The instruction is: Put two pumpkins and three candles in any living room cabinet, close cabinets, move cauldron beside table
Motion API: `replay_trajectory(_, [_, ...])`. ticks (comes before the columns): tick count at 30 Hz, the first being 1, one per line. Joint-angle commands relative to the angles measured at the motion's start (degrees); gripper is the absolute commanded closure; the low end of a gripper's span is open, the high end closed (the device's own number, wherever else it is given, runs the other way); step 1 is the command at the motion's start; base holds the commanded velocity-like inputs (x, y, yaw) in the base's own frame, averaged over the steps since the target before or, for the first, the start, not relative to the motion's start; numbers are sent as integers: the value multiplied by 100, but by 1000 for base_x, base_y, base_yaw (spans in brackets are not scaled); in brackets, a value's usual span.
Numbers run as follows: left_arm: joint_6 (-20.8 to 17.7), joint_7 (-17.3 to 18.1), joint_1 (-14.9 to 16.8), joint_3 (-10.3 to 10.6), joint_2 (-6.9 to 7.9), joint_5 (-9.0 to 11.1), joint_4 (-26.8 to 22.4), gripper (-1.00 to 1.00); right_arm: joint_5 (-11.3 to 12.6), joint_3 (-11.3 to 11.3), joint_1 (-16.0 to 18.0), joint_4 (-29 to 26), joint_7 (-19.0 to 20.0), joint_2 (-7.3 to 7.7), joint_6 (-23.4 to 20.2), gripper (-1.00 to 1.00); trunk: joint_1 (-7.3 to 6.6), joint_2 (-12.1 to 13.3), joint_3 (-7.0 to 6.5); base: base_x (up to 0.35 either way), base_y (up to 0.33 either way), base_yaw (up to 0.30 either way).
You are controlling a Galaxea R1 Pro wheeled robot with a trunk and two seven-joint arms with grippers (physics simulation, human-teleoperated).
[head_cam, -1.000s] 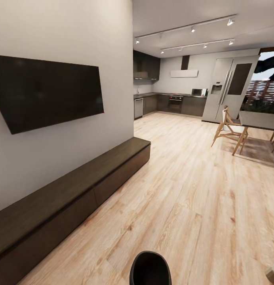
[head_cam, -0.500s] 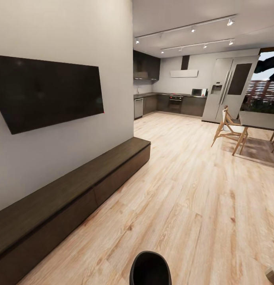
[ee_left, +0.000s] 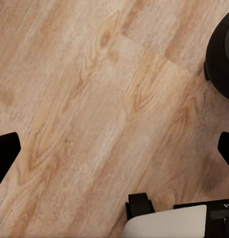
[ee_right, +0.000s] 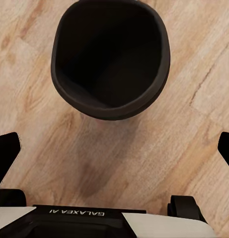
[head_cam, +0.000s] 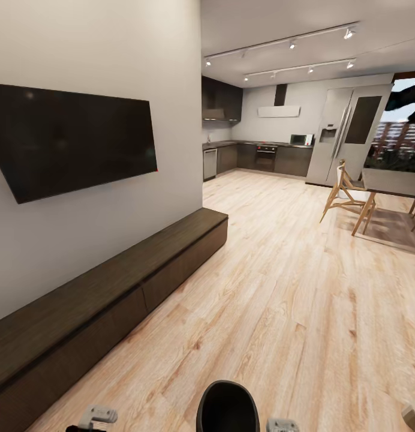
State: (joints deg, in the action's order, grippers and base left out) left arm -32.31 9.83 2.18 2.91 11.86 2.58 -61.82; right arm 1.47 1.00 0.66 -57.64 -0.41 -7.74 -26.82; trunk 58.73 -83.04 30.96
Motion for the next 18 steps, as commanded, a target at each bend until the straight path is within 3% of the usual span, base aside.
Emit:
replay_trajectory(1, [-63,-5,26,10,2,20,-18,-100,64,2,25,-11,-11,0,-49,-100,0,-3,6,0,0,0])
replay_trajectory(5, [-272,-11,201,20,-31,24,-25,-100,228,10,210,85,-43,0,-98,-100,0,-3,6,0,0,0])
replay_trajectory(11, [-366,-28,283,47,-147,21,-150,-100,256,28,549,480,-87,3,-93,-100,0,-3,6,0,0,0])
replay_trajectory(15, [-410,-38,324,77,-395,-7,-223,-100,277,30,926,905,-264,4,-72,-100,0,-3,6,0,0,0])
replay_trajectory(18, [-663,-41,531,111,-604,-20,-266,-100,289,31,1191,1131,-364,2,-65,-100,0,-3,6,0,0,0])
